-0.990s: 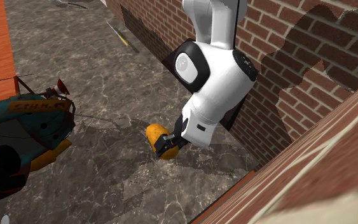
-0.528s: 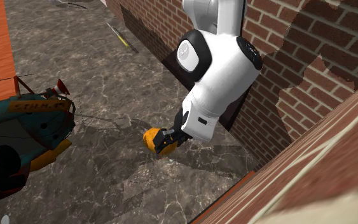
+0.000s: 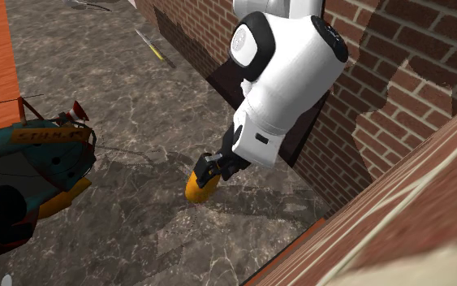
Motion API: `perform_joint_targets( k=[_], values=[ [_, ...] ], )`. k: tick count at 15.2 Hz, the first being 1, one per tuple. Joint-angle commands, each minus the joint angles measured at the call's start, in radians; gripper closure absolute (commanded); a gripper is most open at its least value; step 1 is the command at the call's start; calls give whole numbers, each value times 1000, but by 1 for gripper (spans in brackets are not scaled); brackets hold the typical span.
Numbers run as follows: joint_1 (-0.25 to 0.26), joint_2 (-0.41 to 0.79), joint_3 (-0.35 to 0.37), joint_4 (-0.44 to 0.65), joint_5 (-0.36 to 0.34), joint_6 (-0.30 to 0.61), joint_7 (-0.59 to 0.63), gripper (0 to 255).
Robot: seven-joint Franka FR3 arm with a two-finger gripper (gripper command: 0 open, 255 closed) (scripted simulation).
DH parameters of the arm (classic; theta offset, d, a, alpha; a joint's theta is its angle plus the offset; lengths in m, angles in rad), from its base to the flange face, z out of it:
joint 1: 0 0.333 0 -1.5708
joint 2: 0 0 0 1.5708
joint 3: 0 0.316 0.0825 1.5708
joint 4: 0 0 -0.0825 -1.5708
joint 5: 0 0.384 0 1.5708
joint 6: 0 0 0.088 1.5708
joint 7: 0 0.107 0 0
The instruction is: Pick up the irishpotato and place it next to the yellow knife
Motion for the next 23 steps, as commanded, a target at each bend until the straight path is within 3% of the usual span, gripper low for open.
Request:
perform_joint_targets(
  k=[1, 12, 23],
  values=[
    [2, -22, 1, 5, 33, -16, -33, 255],
    [22, -125, -6, 42, 172, -115, -177, 255],
    [-55, -397, -213, -259, 187, 42, -436, 255]
  ],
)
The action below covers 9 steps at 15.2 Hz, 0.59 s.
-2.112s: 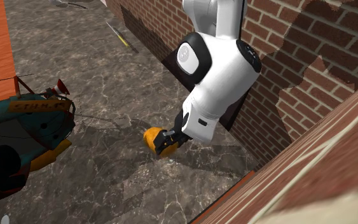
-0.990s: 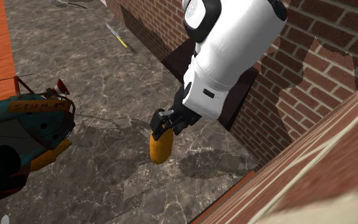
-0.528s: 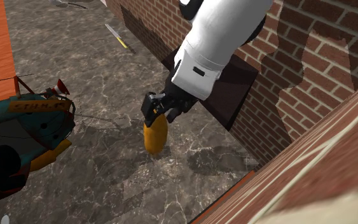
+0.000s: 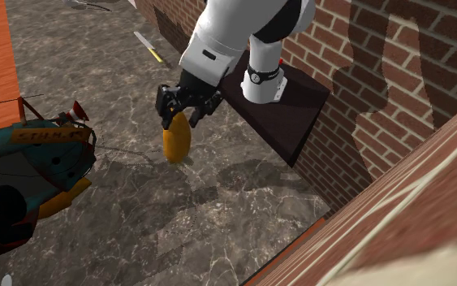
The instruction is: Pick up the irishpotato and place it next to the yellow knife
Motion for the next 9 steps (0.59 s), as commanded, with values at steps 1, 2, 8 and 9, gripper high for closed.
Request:
perform_joint_targets(
  k=[1, 2, 8, 9],
  values=[
    [-16, -48, -49, -44, -3, 20, -60, 255],
    [-25, -68, -72, -64, -7, 31, -87, 255],
    [-92, -165, -224, -155, -47, 87, -256, 255],
    [-104, -177, -251, -165, -55, 95, -286, 255]
  ],
)
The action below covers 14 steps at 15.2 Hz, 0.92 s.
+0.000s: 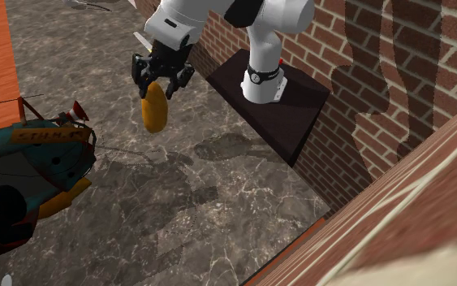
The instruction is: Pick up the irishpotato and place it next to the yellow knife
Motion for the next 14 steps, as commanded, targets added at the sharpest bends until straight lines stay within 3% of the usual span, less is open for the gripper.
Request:
perform_joint_targets(
  k=[1, 9, 14],
  values=[
    [-21, -32, -53, -20, -10, 9, -65, 255],
    [-112, -64, -288, -37, -65, 72, -324, 255],
    [-137, -40, -447, -1, -72, 106, -496, 255]
  ],
)
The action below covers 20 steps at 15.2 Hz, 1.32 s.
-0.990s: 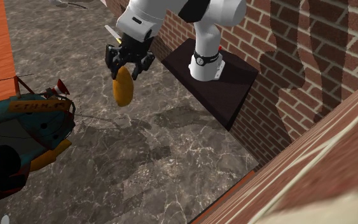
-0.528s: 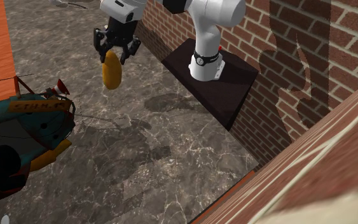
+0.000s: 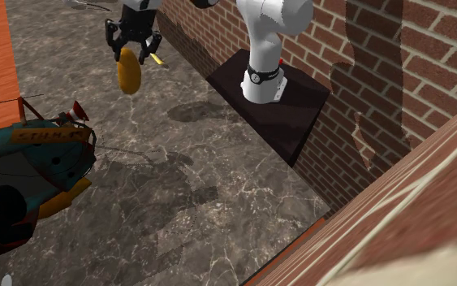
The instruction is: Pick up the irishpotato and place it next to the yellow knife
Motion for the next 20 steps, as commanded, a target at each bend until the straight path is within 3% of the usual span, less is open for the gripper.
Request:
perform_joint_targets(
  k=[1, 6, 11, 15, 20],
  values=[
    [-1, 17, -65, 22, 3, 14, -71, 255],
    [30, 64, -239, 96, 38, 39, -251, 255],
    [119, 114, -435, 195, 110, 49, -438, 255],
    [236, 150, -617, 292, 187, 46, -588, 255],
    [444, 170, -885, 436, 275, 19, -755, 255]
  ],
)
